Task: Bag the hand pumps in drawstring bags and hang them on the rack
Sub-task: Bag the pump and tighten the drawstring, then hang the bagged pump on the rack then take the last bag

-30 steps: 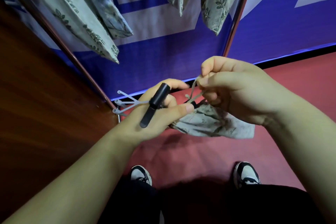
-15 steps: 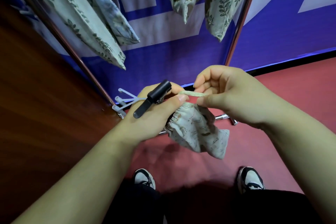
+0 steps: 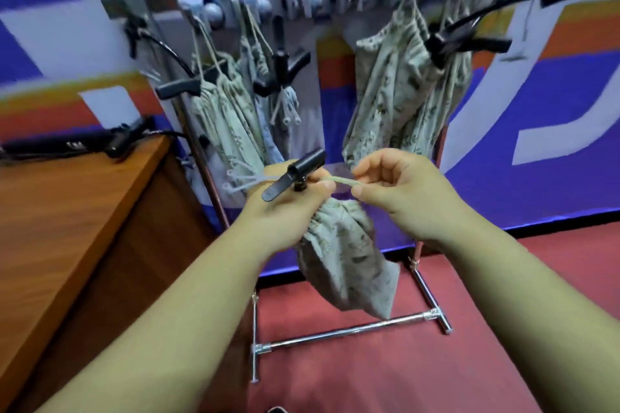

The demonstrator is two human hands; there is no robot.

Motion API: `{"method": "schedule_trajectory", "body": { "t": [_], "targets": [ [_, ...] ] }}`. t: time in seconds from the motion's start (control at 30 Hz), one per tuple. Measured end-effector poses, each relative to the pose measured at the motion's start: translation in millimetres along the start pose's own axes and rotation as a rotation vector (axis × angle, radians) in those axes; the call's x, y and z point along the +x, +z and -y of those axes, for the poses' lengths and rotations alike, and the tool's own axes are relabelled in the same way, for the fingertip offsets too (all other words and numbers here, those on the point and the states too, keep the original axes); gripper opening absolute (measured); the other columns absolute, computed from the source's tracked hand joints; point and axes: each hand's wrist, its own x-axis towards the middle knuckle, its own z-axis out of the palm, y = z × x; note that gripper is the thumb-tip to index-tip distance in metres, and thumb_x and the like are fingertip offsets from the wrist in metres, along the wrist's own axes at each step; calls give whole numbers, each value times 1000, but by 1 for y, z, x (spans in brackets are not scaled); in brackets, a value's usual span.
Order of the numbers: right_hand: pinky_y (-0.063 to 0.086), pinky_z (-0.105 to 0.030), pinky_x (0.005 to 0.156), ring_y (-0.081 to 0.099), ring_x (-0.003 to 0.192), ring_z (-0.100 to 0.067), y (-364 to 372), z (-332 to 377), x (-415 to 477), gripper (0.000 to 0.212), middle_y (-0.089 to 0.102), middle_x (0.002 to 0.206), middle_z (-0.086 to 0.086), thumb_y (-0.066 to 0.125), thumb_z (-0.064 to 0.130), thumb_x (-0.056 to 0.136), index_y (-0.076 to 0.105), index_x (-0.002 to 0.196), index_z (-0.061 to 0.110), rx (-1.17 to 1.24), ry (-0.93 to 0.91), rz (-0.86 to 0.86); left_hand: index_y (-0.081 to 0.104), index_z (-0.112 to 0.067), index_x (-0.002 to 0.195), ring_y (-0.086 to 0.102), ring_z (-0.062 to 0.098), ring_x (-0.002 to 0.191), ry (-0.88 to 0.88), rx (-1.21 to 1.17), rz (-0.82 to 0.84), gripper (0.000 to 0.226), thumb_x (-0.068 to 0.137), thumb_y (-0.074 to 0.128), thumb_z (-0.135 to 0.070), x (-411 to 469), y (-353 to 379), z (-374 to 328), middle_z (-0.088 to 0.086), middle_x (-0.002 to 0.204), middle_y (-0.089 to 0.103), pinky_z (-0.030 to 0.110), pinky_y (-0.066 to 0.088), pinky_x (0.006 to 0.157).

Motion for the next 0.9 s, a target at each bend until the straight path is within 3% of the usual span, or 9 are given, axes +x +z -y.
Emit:
{"method": "schedule_trajectory", "body": {
  "t": [0.1,0.2,0.27,0.43,0.53,0.63,0.77,0.83,0.9],
  "targets": [
    [56,-35,69,63,71,-20,-4,40,11,25,67,78,-8,73,-7,83,66,83,17,-72,-58,2,73,-29,81,60,14,69,33,38,-30,20,77,64,-47,10,-21,-35,-11,67,65,32,47,72],
    [55,-46,74,63,71,-24,-11,78,21,21,71,80,-18,74,-5,82,65,81,14,-158,-116,-36,71,-30,79,60,15,70,12,85,-32,15,77,62,-41,21,-39,-74,-10,65,64,41,53,78],
    [54,-44,72,64,71,-24,-17,101,29,19,72,81,-19,74,-2,82,65,82,14,-187,-152,-64,71,-32,79,61,15,75,1,121,-34,10,81,64,-39,25,-50,-99,-13,66,64,40,51,81],
    [51,-26,66,64,64,-10,-34,139,43,18,69,70,4,76,2,83,65,83,17,-242,-201,-78,73,-32,78,64,10,77,23,246,-53,13,89,67,-35,36,-67,-147,-13,70,68,28,49,72],
    [52,-30,65,66,63,-11,-50,155,51,16,71,70,1,78,5,82,66,85,16,-282,-217,-108,74,-31,73,66,15,72,34,268,-21,13,85,70,-29,49,-66,-173,-11,64,69,29,51,69],
    [45,-19,54,59,54,-2,-67,169,63,14,71,74,3,79,11,82,68,89,18,-332,-177,-141,75,-19,81,62,17,67,-11,269,13,6,81,70,-23,69,-63,-198,-5,69,70,27,45,62],
    [46,-22,52,59,53,-5,-84,182,91,14,73,76,2,80,12,79,69,84,19,-368,-122,-168,73,-12,90,69,26,78,-49,304,-3,28,65,70,-26,104,-56,-220,10,91,75,39,58,72],
    [46,-21,48,60,50,-6,-89,185,107,14,73,74,-2,79,7,78,70,83,14,-364,-109,-175,73,-12,92,65,22,67,-79,339,17,25,71,73,-26,122,-54,-224,8,87,74,28,50,56],
    [55,-28,55,67,57,-13,-92,183,124,14,75,73,-3,80,9,74,70,81,16,-395,-91,-185,72,-9,94,57,18,56,-113,372,12,17,81,72,-20,139,-51,-225,6,80,68,20,41,46]
  ]
}}
